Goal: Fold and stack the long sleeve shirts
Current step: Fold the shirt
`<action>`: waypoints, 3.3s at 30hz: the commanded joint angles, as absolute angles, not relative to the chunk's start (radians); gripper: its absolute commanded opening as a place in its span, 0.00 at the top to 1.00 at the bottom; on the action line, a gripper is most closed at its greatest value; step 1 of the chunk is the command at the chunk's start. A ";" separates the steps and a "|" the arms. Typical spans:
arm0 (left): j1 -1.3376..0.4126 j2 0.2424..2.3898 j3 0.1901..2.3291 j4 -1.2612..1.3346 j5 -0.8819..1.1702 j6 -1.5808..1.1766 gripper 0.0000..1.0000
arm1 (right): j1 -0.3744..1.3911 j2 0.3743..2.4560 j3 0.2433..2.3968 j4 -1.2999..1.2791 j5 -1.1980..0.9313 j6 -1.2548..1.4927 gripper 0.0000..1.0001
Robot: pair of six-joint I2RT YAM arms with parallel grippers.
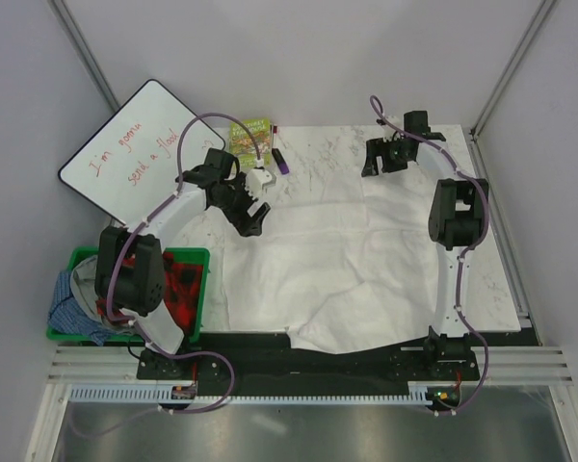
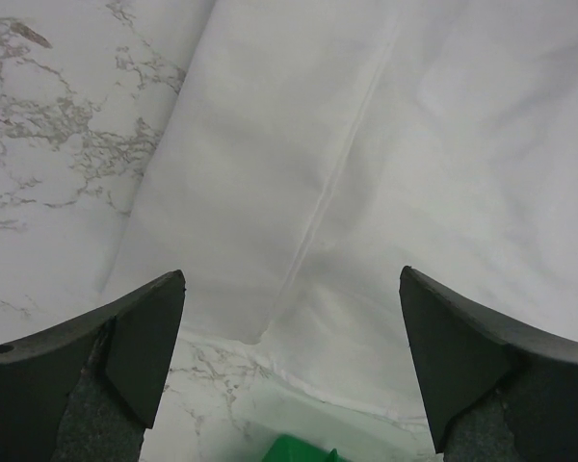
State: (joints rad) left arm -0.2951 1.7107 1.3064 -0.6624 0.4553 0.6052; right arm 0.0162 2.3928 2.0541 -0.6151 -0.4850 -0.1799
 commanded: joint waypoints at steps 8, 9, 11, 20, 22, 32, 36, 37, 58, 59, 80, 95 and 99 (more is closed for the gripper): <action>-0.262 1.664 1.307 -0.637 0.463 0.560 0.01 | 0.051 2.366 2.149 -0.591 -0.511 -0.187 0.94; -0.259 1.666 1.312 -0.637 0.463 0.542 0.01 | 0.049 2.332 2.134 -0.594 -0.528 -0.193 1.00; -0.250 1.658 1.319 -0.634 0.469 0.529 0.01 | 0.051 2.211 2.050 -0.597 -0.573 -0.221 1.00; -0.250 1.618 1.313 -0.629 0.486 0.495 0.01 | 0.057 1.737 1.506 -0.779 -0.687 -0.494 1.00; -0.250 1.614 1.307 -0.629 0.483 0.499 0.01 | 0.066 1.682 1.401 -0.847 -0.669 -0.598 1.00; -0.252 1.624 1.282 -0.637 0.499 0.506 0.01 | 0.029 1.583 1.211 -1.126 -0.618 -0.895 0.27; -0.252 1.624 1.284 -0.638 0.509 0.503 0.01 | -0.026 1.722 1.466 -1.114 -0.733 -0.744 0.27; -0.250 1.623 1.282 -0.638 0.508 0.503 0.01 | -0.031 1.783 1.542 -1.095 -0.748 -0.694 0.27; -0.252 1.624 1.299 -0.630 0.528 0.456 0.01 | 0.051 2.152 1.689 -0.729 -0.612 -0.166 0.41; -0.250 1.624 1.299 -0.632 0.528 0.457 0.01 | 0.051 2.160 1.689 -0.712 -0.608 -0.160 0.41; -0.252 1.589 1.281 -0.600 0.541 0.442 0.01 | 0.074 2.007 1.562 -0.706 -0.689 -0.218 1.00; -0.504 1.321 1.141 -0.474 0.505 0.422 0.01 | 0.090 1.461 1.203 -0.798 -0.840 -0.275 1.00; -0.571 1.299 1.123 -0.434 0.433 0.290 0.01 | 0.092 1.453 1.172 -0.700 -0.632 -0.172 0.84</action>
